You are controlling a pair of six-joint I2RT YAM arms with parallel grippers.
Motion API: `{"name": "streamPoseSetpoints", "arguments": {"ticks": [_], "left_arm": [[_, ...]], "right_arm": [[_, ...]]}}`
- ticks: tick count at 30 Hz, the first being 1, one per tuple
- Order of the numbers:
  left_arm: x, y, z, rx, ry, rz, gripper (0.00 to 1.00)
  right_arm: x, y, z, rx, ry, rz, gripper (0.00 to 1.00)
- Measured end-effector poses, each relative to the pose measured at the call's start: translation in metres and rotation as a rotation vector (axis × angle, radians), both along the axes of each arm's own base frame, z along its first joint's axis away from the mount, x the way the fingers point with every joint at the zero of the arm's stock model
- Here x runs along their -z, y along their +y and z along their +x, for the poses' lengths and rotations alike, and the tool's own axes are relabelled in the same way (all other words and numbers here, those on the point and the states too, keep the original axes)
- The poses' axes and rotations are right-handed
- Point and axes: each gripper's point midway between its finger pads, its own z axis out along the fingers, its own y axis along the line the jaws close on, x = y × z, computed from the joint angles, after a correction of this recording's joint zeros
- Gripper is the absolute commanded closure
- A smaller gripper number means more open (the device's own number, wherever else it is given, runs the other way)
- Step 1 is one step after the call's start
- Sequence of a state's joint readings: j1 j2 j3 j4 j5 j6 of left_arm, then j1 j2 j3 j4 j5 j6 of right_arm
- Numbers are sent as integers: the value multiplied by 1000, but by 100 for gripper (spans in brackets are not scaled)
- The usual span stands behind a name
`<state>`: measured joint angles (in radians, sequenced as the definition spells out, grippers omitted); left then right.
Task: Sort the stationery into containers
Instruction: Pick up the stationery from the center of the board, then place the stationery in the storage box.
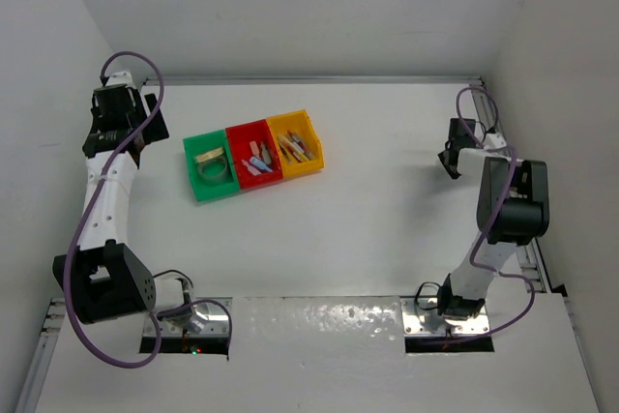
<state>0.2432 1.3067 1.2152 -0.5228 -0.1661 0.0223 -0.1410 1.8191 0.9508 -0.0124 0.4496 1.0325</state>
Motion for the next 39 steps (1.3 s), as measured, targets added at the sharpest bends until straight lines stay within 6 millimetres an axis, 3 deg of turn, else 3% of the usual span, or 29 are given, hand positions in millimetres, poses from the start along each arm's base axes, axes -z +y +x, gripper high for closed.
{"name": "streamPoseSetpoints", "arguments": {"ticks": [4,6,8,9,16,18,20,22,24,26,29,31,34,37,39], "left_arm": [[0,0,0,-1,1,1,22],[0,1,0,-3,1,2,23],[0,1,0,-4,1,3,22],[0,1,0,-4,1,3,22],[0,1,-1,-6,2,5,22],[0,1,0,-6,2,4,25],[0,1,-1,-2,3,3,29],[-1,-4,-1,22,10,-9,33],[-7,-12,1,73,12,-25,34],[-19,-28,6,153,-4,-46,35],[-40,-75,17,338,-46,-87,34],[-50,-110,21,462,-70,-115,29],[-51,-162,17,625,-70,-167,25],[-44,-204,9,740,-50,-217,25],[-35,-224,2,783,-22,-245,25]], "right_arm": [[10,1,-6,25,25,21,65],[11,0,-6,37,23,28,70],[14,0,-7,44,26,36,83],[15,0,-7,46,28,40,100],[11,1,-10,39,30,2,100],[1,5,-15,5,35,-47,100],[-22,22,-13,-81,18,-125,100],[-57,56,-1,-215,-43,-208,100],[-99,107,16,-389,-140,-285,100],[-137,173,31,-589,-233,-315,100],[-188,274,51,-844,-355,-312,100],[-207,330,57,-960,-408,-301,100],[-207,391,51,-1090,-424,-277,100],[-185,443,38,-1206,-382,-256,100],[-171,465,28,-1258,-356,-244,100]]}}
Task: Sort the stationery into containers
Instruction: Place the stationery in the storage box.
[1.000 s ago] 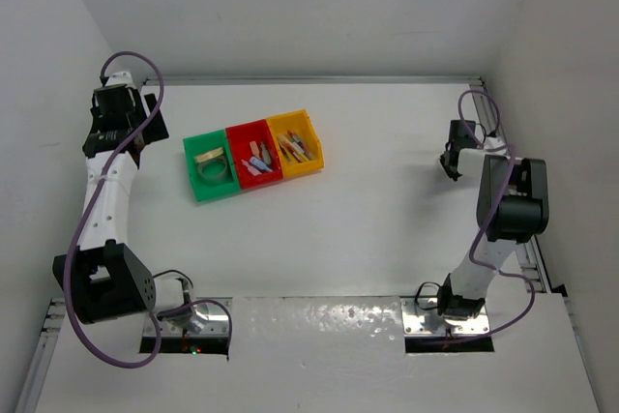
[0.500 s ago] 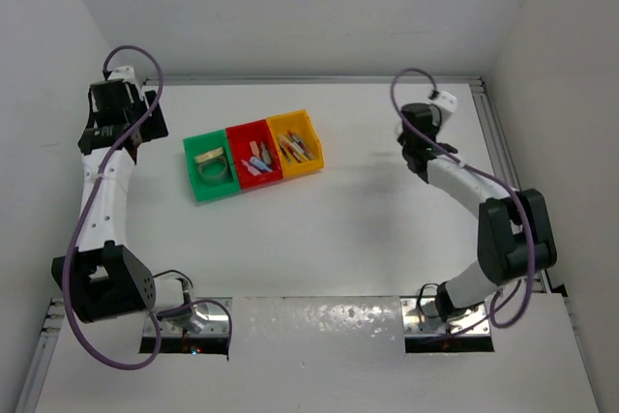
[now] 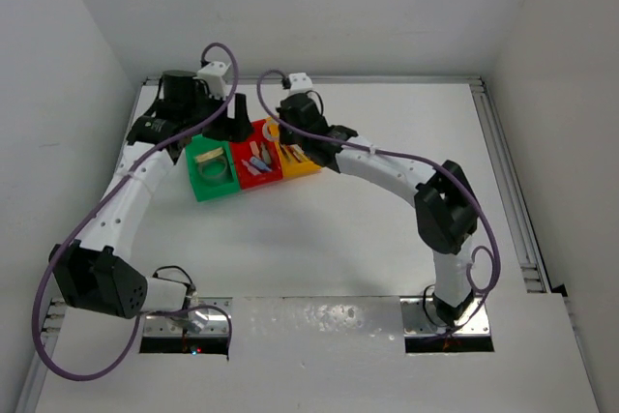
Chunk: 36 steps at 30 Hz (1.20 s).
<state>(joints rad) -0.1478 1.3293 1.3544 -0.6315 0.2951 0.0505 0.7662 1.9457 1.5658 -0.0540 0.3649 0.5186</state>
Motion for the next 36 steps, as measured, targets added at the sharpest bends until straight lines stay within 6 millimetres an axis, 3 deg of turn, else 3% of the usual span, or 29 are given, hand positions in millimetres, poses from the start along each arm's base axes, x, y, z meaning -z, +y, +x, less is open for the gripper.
{"name": "streamPoseSetpoints", "arguments": {"ticks": [4,7,11,17,29,36], "left_arm": [[15,-25,-1,42,33,16,25],[23,-31,3,23,27,63,30],[34,-30,9,-20,16,130,40],[52,-25,13,-69,21,211,47],[76,-32,14,-75,28,244,52],[80,-40,15,-68,21,233,73]], "right_arm": [[18,31,-25,-71,47,-24,100],[20,40,-35,-85,60,-15,100],[20,40,-35,-73,68,-1,100],[21,41,-35,-57,72,22,100],[27,34,-42,-36,93,40,100],[20,38,-43,-38,82,85,100]]}}
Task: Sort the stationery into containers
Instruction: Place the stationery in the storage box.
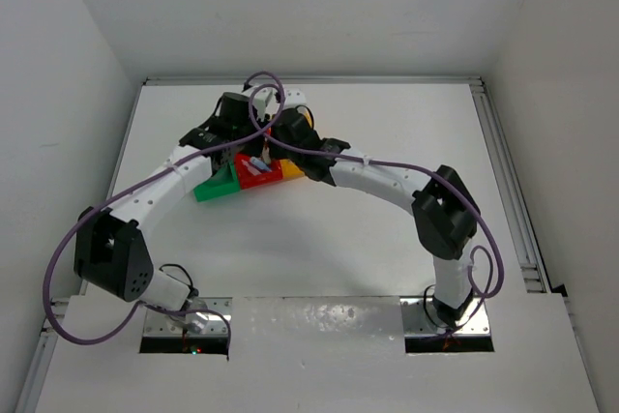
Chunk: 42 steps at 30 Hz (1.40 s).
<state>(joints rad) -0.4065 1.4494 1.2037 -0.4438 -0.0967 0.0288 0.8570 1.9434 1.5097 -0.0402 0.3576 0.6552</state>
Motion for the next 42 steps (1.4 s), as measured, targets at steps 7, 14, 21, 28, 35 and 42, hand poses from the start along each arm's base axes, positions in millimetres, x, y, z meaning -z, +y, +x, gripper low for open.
{"name": "streamPoseSetpoints", "arguments": {"ticks": [7,14,21,28,35,42], "left_arm": [[8,0,0,-15,14,-4,100],[8,1,1,-38,17,-12,100],[6,36,10,-118,19,8,100],[53,156,-5,-394,104,63,100],[90,156,-29,-372,188,79,100],[97,157,-21,-374,155,114,100]], "right_arm": [[-11,0,-8,-6,-9,29,100],[-11,1,-8,-6,-7,37,86],[-37,1,-6,-40,-28,116,45],[-83,-47,-6,-10,-106,167,44],[-78,-73,-6,23,-110,152,44],[-59,-86,-7,42,-79,120,44]]}}
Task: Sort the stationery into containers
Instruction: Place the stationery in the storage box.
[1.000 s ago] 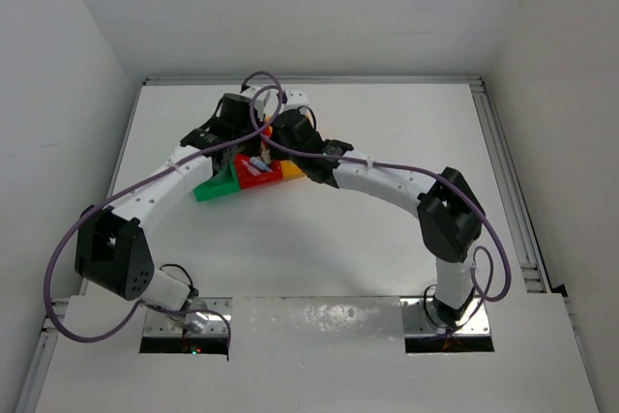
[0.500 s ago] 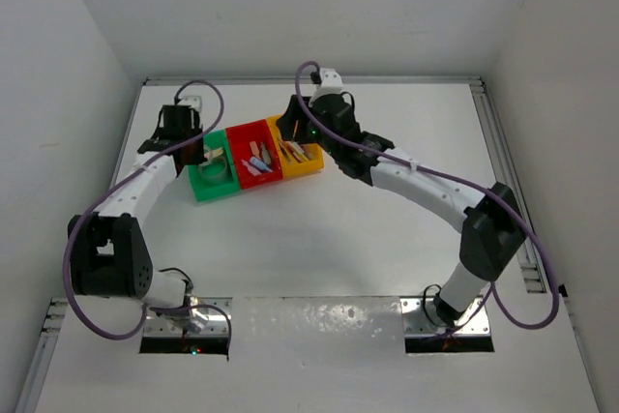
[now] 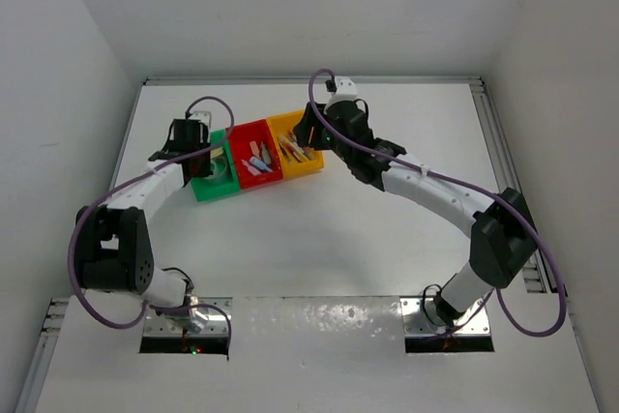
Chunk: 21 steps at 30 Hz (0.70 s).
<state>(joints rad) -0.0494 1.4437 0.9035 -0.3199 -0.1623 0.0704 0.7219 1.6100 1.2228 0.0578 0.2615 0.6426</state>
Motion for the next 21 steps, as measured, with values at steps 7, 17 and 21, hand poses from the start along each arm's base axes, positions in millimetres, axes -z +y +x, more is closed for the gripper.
{"name": "streamPoseSetpoints", "arguments": {"ticks": [7,17,21], "left_arm": [[21,-1,13,-1,45,16,78],[16,-2,21,-12,54,4,44],[-8,-4,37,-15,4,-7,42]], "right_arm": [[-11,-20,-2,36,-26,5,44],[-20,-35,-1,70,-55,-11,43],[-19,-44,1,84,-49,-24,33]]}}
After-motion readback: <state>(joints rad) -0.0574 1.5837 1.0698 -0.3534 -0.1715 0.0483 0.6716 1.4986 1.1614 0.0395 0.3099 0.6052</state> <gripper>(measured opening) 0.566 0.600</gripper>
